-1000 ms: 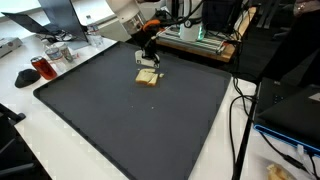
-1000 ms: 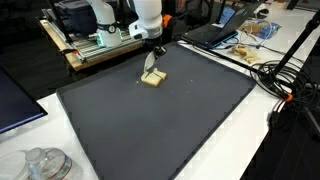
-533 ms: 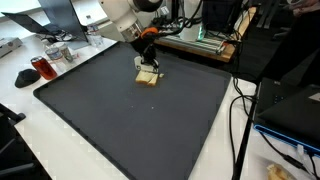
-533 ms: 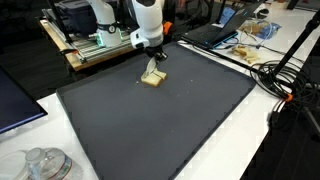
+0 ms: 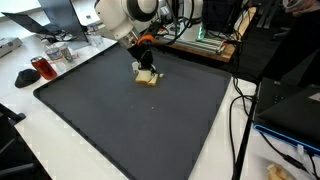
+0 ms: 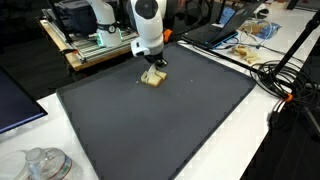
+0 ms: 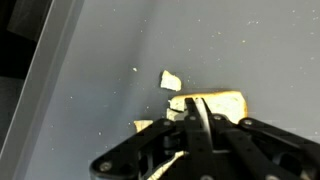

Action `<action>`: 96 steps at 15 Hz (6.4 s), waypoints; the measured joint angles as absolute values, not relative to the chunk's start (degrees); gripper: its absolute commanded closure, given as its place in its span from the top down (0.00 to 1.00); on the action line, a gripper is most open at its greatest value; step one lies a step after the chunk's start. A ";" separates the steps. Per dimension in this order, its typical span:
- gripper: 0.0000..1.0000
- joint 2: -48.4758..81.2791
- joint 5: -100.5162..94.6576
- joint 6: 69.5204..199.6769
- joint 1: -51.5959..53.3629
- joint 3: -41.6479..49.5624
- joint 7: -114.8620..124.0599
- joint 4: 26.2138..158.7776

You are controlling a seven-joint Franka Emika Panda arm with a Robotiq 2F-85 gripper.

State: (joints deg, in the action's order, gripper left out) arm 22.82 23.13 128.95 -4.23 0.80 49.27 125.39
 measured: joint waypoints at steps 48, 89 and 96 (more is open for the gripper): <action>0.01 25.00 25.70 128.02 -3.13 4.82 38.15 123.65; 0.01 31.79 22.84 114.13 -3.93 7.69 35.93 112.67; 0.01 32.90 22.85 112.43 -4.07 7.56 35.89 110.60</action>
State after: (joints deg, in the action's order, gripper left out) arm 32.90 22.85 112.43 -4.07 7.56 35.89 110.60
